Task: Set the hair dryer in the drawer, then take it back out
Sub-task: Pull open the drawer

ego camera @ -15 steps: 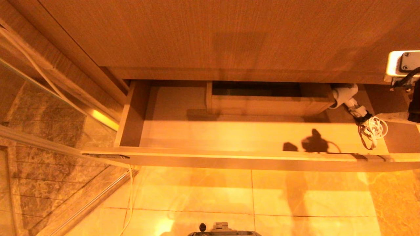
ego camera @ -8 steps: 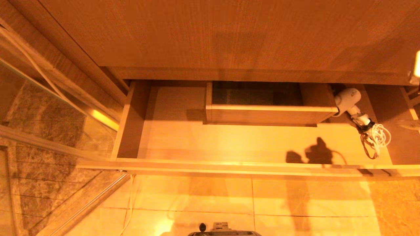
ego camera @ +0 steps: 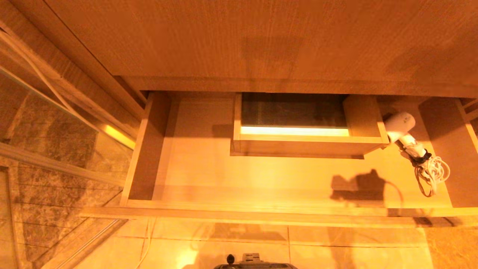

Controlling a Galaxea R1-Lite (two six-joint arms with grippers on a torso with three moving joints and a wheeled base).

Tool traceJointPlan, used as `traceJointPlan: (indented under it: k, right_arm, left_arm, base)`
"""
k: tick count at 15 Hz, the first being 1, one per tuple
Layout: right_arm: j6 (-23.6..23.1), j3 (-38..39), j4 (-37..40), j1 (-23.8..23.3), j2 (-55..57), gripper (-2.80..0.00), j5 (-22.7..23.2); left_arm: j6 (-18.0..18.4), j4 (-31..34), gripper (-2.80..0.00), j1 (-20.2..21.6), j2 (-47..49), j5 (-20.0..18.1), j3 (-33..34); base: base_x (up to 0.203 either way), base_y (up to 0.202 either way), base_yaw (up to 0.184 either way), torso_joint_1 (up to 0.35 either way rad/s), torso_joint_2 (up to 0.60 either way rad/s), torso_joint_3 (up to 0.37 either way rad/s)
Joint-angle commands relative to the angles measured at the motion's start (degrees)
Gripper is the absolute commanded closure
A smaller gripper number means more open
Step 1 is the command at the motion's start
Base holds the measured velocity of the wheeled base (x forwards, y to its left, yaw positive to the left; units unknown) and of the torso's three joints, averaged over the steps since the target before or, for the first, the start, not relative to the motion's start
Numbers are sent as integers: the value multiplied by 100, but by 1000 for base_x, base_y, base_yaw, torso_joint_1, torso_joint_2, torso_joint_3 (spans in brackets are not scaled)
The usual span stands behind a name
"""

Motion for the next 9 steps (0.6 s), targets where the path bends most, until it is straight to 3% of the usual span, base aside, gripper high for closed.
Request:
traceJointPlan:
  k: [1,2,5,9]
  right_arm:
    - [58,9,21,-41,-53,0,-389]
    - [189,1,50,-147,-32,0,-856]
    - [667,-37,173,-774,458,0,-995]
    - [2017,-1,181,-961,1415,0,-1003]
  left_arm:
    - [0,-1,0,0,0,-1,9]
    - [0,-1,0,0,0,-1,9]
    - [0,-1,0,0,0,-1,9]
    - [0,-1,0,0,0,-1,9]
  base:
    - [0,0,0,0,0,0]
    - [0,0,0,0,0,0]
    - [0,0,0,0,0,0]
    - [0,0,0,0,0,0]
